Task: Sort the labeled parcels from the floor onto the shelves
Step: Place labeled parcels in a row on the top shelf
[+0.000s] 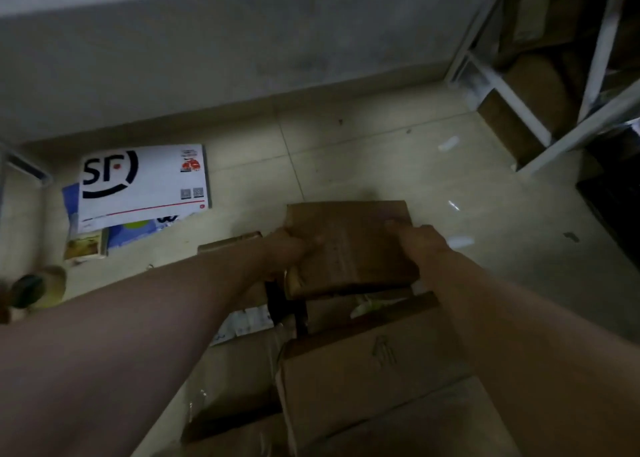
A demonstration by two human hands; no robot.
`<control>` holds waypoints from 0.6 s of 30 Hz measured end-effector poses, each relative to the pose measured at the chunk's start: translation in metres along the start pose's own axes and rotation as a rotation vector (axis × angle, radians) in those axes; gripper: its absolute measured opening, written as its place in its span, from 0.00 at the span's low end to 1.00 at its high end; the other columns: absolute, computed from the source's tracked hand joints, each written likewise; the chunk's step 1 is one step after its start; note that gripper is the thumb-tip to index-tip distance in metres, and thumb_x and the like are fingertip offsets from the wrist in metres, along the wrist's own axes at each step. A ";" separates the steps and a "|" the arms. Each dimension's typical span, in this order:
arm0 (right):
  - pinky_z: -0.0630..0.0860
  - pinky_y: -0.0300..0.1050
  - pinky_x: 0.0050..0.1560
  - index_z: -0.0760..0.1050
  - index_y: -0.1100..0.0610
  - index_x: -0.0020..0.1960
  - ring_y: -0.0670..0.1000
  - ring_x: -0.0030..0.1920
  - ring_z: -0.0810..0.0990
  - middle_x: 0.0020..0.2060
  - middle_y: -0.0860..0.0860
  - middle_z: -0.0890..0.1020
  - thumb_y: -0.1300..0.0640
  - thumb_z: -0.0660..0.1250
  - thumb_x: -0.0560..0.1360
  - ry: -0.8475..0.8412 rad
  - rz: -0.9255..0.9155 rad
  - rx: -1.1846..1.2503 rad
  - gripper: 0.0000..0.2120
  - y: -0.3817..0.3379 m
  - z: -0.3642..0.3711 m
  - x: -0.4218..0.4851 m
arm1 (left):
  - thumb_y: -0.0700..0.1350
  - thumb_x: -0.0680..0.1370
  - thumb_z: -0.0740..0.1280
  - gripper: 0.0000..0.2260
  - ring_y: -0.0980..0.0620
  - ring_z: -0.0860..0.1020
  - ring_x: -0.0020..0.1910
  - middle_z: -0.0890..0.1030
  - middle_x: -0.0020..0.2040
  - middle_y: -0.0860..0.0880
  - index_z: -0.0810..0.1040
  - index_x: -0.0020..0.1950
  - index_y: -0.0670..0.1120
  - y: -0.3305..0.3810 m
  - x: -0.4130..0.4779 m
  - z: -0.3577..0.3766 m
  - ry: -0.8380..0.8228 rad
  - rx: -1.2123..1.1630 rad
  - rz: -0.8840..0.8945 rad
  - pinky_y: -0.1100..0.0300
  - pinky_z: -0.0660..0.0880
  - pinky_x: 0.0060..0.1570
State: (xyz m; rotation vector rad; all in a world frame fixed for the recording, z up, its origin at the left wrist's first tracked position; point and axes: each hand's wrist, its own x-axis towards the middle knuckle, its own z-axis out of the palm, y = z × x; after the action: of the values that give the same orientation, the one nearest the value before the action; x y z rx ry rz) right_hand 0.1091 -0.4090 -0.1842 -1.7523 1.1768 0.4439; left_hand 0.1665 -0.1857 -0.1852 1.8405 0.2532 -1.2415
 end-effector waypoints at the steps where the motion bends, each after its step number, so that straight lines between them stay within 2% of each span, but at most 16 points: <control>1: 0.72 0.47 0.63 0.65 0.62 0.76 0.61 0.67 0.75 0.70 0.59 0.74 0.40 0.70 0.75 -0.033 0.019 0.079 0.38 0.006 0.005 0.009 | 0.58 0.76 0.70 0.27 0.42 0.77 0.62 0.76 0.66 0.45 0.70 0.70 0.46 -0.005 0.006 0.000 -0.009 -0.060 -0.059 0.45 0.73 0.65; 3: 0.72 0.55 0.68 0.67 0.59 0.75 0.61 0.67 0.75 0.69 0.58 0.75 0.39 0.70 0.74 -0.072 0.030 0.196 0.38 0.013 0.011 0.018 | 0.61 0.71 0.73 0.27 0.41 0.79 0.55 0.78 0.59 0.45 0.71 0.63 0.49 -0.008 0.007 0.000 -0.017 -0.139 -0.159 0.44 0.77 0.55; 5: 0.73 0.58 0.68 0.69 0.58 0.74 0.62 0.66 0.76 0.68 0.58 0.76 0.36 0.69 0.72 -0.047 0.001 0.213 0.39 0.008 0.006 0.013 | 0.61 0.70 0.75 0.30 0.40 0.78 0.55 0.76 0.60 0.43 0.69 0.64 0.48 -0.003 -0.001 -0.004 -0.015 -0.208 -0.205 0.45 0.77 0.48; 8: 0.75 0.59 0.65 0.69 0.56 0.72 0.62 0.64 0.77 0.66 0.57 0.76 0.31 0.66 0.69 0.022 -0.036 0.201 0.40 -0.016 -0.020 -0.019 | 0.60 0.67 0.77 0.37 0.36 0.77 0.57 0.75 0.62 0.42 0.68 0.69 0.48 0.018 -0.034 -0.013 -0.057 -0.277 -0.171 0.38 0.77 0.53; 12: 0.80 0.57 0.54 0.67 0.51 0.71 0.61 0.57 0.79 0.61 0.55 0.77 0.30 0.64 0.71 0.060 -0.008 0.231 0.36 -0.052 -0.068 -0.091 | 0.70 0.64 0.73 0.41 0.31 0.74 0.59 0.72 0.64 0.38 0.66 0.67 0.48 0.065 -0.116 -0.023 -0.088 -0.417 -0.164 0.28 0.71 0.55; 16: 0.75 0.63 0.62 0.66 0.49 0.72 0.63 0.61 0.77 0.63 0.57 0.76 0.28 0.64 0.69 0.082 -0.001 0.241 0.38 -0.081 -0.120 -0.181 | 0.79 0.63 0.62 0.47 0.28 0.73 0.61 0.71 0.67 0.34 0.66 0.68 0.45 0.109 -0.214 -0.030 -0.120 -0.466 -0.265 0.29 0.73 0.55; 18: 0.72 0.63 0.65 0.69 0.51 0.72 0.63 0.62 0.76 0.63 0.57 0.76 0.27 0.63 0.69 0.097 0.022 0.223 0.40 -0.095 -0.146 -0.229 | 0.80 0.66 0.56 0.47 0.27 0.74 0.60 0.73 0.65 0.33 0.69 0.66 0.41 0.126 -0.264 -0.033 -0.116 -0.443 -0.329 0.29 0.73 0.55</control>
State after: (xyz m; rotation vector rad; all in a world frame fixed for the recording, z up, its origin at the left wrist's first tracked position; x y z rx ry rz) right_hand 0.0547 -0.4063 0.0981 -1.5835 1.2647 0.2325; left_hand 0.1354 -0.1598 0.1062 1.3746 0.7281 -1.3758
